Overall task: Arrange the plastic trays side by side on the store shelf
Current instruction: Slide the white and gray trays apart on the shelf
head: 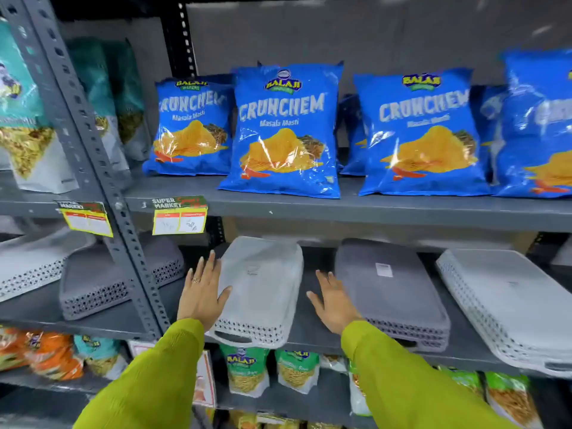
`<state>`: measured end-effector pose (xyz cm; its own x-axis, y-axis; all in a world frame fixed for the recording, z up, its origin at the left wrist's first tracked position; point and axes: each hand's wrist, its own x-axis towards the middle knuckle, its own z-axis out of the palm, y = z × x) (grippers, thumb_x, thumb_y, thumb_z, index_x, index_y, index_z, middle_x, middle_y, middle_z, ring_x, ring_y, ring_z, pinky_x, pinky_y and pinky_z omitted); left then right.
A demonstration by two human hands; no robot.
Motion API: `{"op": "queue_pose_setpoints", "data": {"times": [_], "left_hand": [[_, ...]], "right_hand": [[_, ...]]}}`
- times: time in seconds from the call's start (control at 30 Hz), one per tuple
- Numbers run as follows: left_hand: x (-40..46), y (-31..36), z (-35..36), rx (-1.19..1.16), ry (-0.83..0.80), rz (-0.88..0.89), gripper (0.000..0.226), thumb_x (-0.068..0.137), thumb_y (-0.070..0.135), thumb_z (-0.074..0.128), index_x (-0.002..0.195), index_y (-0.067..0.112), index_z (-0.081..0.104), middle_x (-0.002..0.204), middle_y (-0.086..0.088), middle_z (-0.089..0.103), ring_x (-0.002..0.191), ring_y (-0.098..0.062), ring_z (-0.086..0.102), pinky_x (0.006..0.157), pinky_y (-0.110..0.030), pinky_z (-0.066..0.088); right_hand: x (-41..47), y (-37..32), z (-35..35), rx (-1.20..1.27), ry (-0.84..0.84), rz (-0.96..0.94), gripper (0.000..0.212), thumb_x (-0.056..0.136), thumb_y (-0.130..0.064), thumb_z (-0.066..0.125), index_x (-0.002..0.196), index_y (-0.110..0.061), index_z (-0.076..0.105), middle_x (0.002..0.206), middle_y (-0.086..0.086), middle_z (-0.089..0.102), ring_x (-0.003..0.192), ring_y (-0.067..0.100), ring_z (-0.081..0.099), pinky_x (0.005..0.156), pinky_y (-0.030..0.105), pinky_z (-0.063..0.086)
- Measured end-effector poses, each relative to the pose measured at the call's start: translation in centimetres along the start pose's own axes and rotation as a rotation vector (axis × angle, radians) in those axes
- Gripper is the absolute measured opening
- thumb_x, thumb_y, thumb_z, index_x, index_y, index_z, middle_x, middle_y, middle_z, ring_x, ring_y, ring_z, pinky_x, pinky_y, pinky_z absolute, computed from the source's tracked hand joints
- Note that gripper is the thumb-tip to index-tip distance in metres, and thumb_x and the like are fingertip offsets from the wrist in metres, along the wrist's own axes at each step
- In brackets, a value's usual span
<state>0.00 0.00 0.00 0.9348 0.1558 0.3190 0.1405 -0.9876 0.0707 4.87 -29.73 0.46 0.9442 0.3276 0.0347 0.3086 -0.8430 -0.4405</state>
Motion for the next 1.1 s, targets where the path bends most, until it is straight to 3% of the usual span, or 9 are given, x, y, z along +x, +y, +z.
{"op": "queue_pose_setpoints", "data": {"times": [0.17,0.3,0.4,0.57,0.7,0.8,0.9,0.97,1.1], "left_hand": [[1.7,-2.0,3.4,-0.098,-0.323,-0.157,0.076,0.095,0.056,0.028,0.154,0.018,0.0,0.162,-0.002,-0.016,0.151,-0.024,-0.007,0.124,-0.046,0.002],[3.6,-2.2,4.4,-0.357,-0.503,-0.454,0.094,0.085,0.073,0.027,0.15,0.007,0.02,0.149,-0.015,0.043,0.136,-0.036,0.04,0.109,-0.044,0.035],[4.4,-1.8,4.4,-0.44,-0.505,-0.555,0.105,0.075,0.085,0.023,0.13,0.0,0.052,0.128,-0.017,0.062,0.116,-0.036,0.058,0.098,-0.041,0.043],[3.7,-0.1,4.1,-0.467,-0.371,-0.611,0.093,0.08,0.079,0.024,0.109,0.001,0.064,0.114,-0.018,0.068,0.104,-0.035,0.062,0.089,-0.041,0.046],[3.6,1.6,3.3,-0.692,-0.234,-0.752,0.089,0.083,0.075,0.029,0.114,-0.004,0.058,0.117,-0.023,0.065,0.107,-0.039,0.06,0.093,-0.042,0.046],[6.2,2.4,2.3,-0.927,-0.314,-0.763,0.078,0.09,0.061,0.04,0.138,0.0,0.042,0.137,-0.026,0.051,0.122,-0.041,0.052,0.099,-0.041,0.04],[9.4,2.6,0.4,-1.488,-0.408,-0.834,0.088,0.081,0.076,0.036,0.141,0.012,0.043,0.144,-0.016,0.048,0.122,-0.037,0.053,0.101,-0.048,0.043],[11.1,0.9,-1.0,-1.754,-0.335,-0.812,0.07,0.091,0.065,0.024,0.133,0.012,0.045,0.144,-0.015,0.045,0.1,-0.033,0.058,0.087,-0.047,0.046],[12.4,-3.4,-2.0,-1.904,-0.269,-0.787,0.044,0.096,0.046,0.029,0.114,0.016,0.056,0.139,-0.016,0.052,0.103,-0.035,0.058,0.077,-0.052,0.056]], "right_hand": [[3.3,-1.8,3.5,0.355,-0.137,0.327,0.061,0.098,-0.042,0.048,0.144,-0.003,0.041,0.15,0.015,0.043,0.138,0.03,0.041,0.113,0.035,0.033],[4.1,-3.2,5.5,0.771,-0.201,0.523,0.069,0.081,-0.061,0.062,0.118,-0.003,0.064,0.118,0.012,0.063,0.106,0.03,0.06,0.084,0.037,0.052],[4.8,-4.1,6.2,1.023,-0.194,0.637,0.066,0.079,-0.049,0.075,0.118,0.003,0.063,0.115,0.01,0.065,0.094,0.025,0.057,0.057,0.025,0.041],[8.4,-1.6,8.4,1.248,-0.224,0.694,0.104,0.032,-0.068,0.089,0.119,-0.015,0.067,0.116,0.005,0.072,0.107,0.027,0.066,0.098,0.042,0.052],[8.3,-4.4,3.0,1.337,-0.185,0.541,0.075,0.055,-0.039,0.092,0.118,-0.009,0.066,0.11,0.011,0.073,0.104,0.028,0.07,0.1,0.044,0.052],[8.8,-6.6,-2.7,1.263,-0.072,0.327,0.037,0.073,-0.017,0.084,0.103,-0.013,0.063,0.12,0.004,0.066,0.115,0.021,0.06,0.107,0.037,0.044],[9.9,-7.8,-6.8,0.843,0.039,0.177,0.065,0.071,-0.021,0.086,0.127,-0.012,0.055,0.131,0.006,0.061,0.117,0.022,0.057,0.099,0.027,0.043],[9.9,-8.2,-7.8,0.366,0.028,0.08,0.069,0.071,-0.036,0.083,0.131,-0.017,0.053,0.132,0.005,0.059,0.12,0.025,0.055,0.097,0.027,0.044],[8.7,-7.7,-5.5,-0.308,0.113,-0.244,0.083,0.069,-0.033,0.08,0.14,-0.017,0.04,0.139,0.011,0.052,0.125,0.032,0.051,0.105,0.039,0.036]]}}
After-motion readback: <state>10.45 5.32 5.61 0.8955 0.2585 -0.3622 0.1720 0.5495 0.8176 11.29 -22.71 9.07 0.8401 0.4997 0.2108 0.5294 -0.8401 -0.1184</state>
